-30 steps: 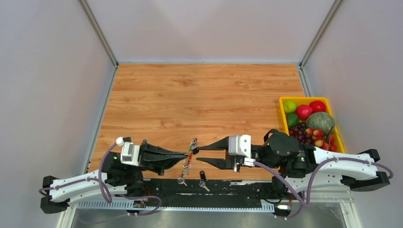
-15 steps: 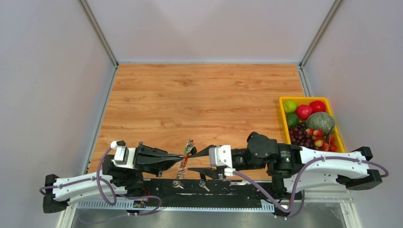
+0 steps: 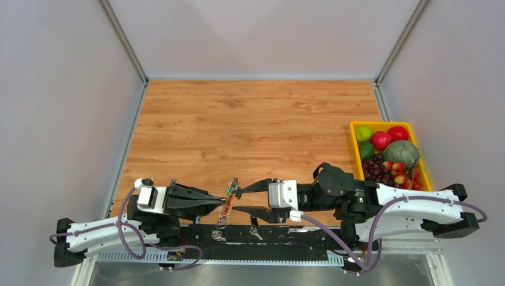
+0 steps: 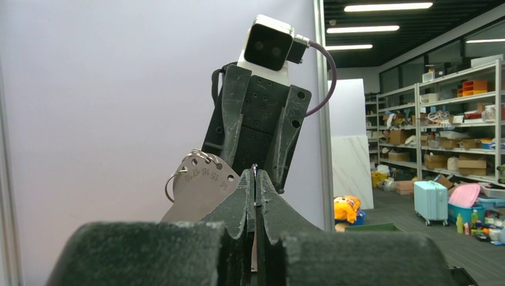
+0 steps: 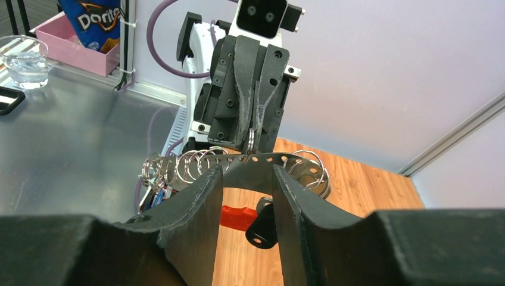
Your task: Put the keys on the keyring
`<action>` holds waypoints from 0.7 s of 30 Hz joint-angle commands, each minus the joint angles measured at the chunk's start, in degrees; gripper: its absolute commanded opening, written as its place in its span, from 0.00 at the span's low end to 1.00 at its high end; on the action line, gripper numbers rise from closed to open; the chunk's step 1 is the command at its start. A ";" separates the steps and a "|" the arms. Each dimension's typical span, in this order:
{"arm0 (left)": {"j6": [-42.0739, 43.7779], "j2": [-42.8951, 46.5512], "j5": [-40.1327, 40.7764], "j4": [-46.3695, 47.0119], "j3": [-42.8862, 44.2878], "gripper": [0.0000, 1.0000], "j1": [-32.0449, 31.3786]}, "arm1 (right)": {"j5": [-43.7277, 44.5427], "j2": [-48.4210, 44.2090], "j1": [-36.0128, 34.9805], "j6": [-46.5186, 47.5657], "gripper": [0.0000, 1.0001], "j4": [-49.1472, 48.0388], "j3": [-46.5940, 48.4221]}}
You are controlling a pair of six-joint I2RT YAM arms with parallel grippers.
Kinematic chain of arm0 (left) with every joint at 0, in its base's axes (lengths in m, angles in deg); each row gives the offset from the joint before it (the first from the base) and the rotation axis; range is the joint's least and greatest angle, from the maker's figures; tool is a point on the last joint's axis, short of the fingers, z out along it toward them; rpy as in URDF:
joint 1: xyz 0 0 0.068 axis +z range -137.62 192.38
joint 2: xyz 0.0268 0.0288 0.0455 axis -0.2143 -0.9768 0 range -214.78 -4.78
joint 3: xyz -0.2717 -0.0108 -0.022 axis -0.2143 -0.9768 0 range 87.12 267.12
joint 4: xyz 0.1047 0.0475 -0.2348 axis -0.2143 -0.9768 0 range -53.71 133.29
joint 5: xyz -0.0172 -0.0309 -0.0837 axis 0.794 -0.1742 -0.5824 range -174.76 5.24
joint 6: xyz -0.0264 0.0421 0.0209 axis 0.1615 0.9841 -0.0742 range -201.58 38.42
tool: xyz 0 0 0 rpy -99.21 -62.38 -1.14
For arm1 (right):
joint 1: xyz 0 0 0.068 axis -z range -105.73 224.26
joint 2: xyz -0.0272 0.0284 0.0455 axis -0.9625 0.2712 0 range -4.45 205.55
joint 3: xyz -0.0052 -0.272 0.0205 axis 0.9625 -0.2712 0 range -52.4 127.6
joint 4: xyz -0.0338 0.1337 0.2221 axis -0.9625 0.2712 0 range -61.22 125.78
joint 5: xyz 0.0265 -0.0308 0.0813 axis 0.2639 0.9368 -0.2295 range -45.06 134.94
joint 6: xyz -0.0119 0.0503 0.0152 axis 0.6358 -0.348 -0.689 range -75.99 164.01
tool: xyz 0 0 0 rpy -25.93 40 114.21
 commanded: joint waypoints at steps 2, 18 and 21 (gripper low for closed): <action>-0.90 -0.74 -0.96 3.74 0.29 0.00 -0.10 | -1.55 0.47 -0.09 1.00 0.41 -3.74 3.33; -1.09 -1.31 -0.65 4.41 0.59 0.00 -0.08 | -2.73 2.45 -0.13 1.77 0.35 -4.44 3.06; -1.28 -1.45 -0.69 4.77 0.52 0.00 -0.07 | -2.47 2.82 -0.11 1.96 0.33 -4.39 3.06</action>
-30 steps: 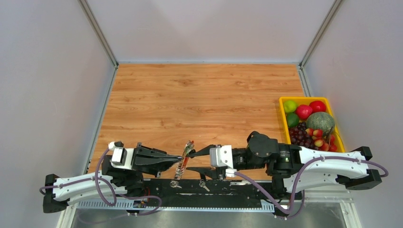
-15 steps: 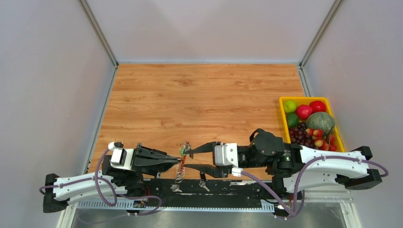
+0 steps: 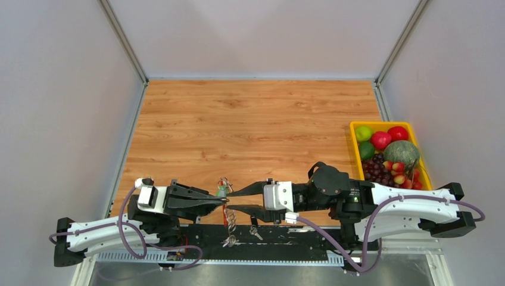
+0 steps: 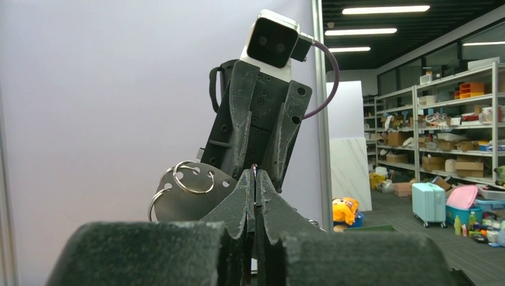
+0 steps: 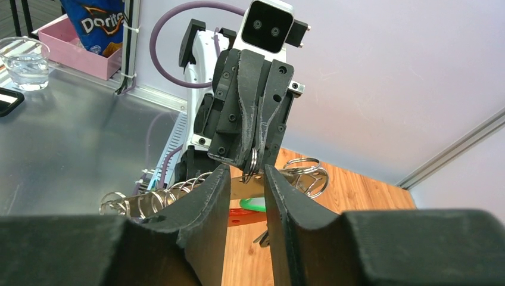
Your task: Put the keys on the keyring
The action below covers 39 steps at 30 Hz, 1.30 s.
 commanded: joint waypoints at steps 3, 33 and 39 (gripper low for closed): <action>-1.05 -0.36 -0.56 3.93 0.52 0.00 -0.07 | -1.06 0.71 -0.09 0.89 0.29 -2.72 1.40; -1.42 1.85 4.25 -1.68 0.95 0.32 -0.11 | 1.79 -0.34 -1.22 1.33 0.00 -6.30 -1.02; 0.02 4.80 7.43 -4.70 0.33 0.47 -0.10 | 3.93 -1.85 -1.94 1.19 0.00 -6.91 -2.31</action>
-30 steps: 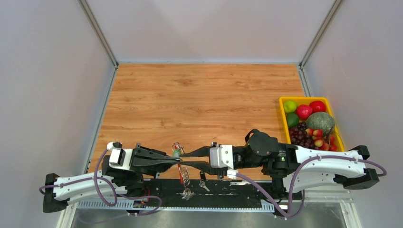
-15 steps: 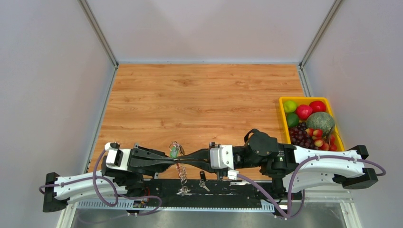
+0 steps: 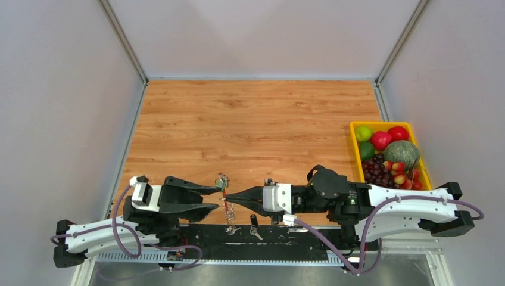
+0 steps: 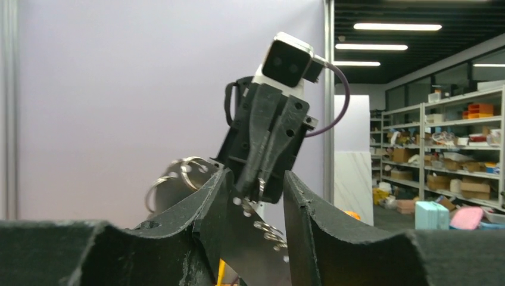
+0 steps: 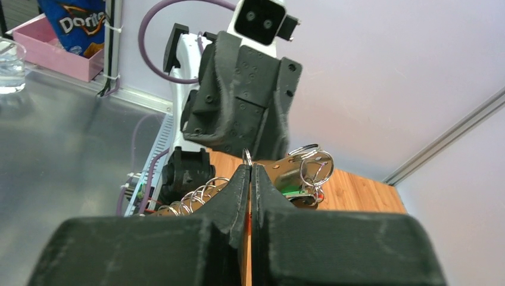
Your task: Put the keys on the keyring
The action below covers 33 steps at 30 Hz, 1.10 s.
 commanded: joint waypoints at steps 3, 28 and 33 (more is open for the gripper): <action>1.91 2.36 6.32 -2.73 -0.01 0.52 0.20 | 1.25 -2.71 -1.71 -0.06 0.00 -3.31 -0.84; 3.23 2.90 11.23 -20.86 3.15 0.56 0.25 | 11.72 -14.49 -2.02 -12.42 0.00 -8.23 -9.83; 2.57 2.32 14.29 -27.43 3.20 0.54 0.25 | 20.70 -18.99 -2.01 -20.44 0.00 -7.97 -13.69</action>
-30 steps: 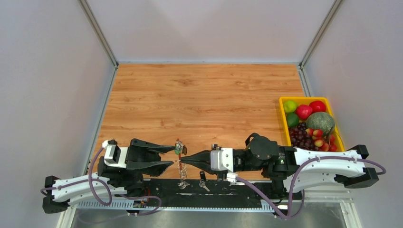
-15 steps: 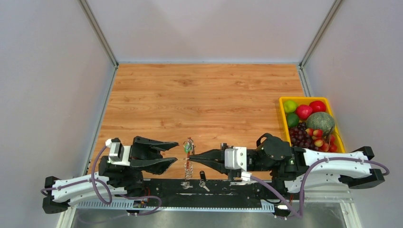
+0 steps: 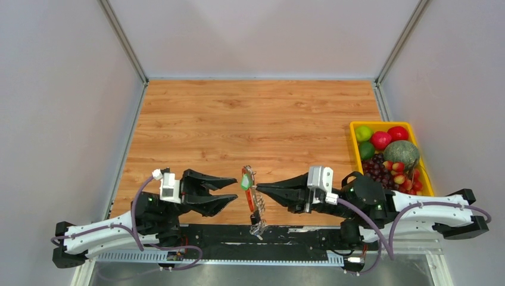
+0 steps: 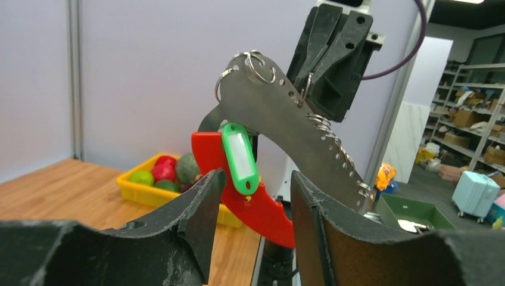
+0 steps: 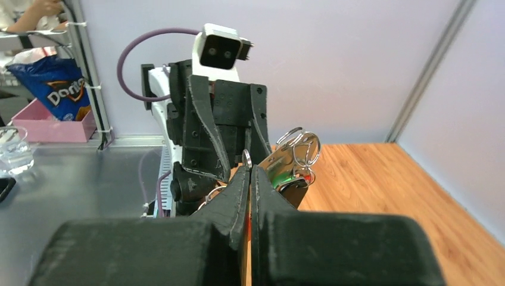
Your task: Put the keys on the keyring
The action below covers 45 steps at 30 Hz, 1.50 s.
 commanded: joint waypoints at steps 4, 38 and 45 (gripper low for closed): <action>-1.65 -1.44 6.60 -11.96 1.14 0.54 0.19 | 17.26 -10.02 -0.26 -12.89 0.00 -1.84 -5.85; -41.40 -28.59 3.12 -24.67 -12.02 0.62 -0.66 | 24.16 -14.30 -0.20 -16.91 0.00 14.08 -3.75; -40.56 -36.20 1.22 -18.64 -10.99 0.61 -0.66 | 23.72 -13.79 -0.27 -16.72 0.00 14.08 -3.67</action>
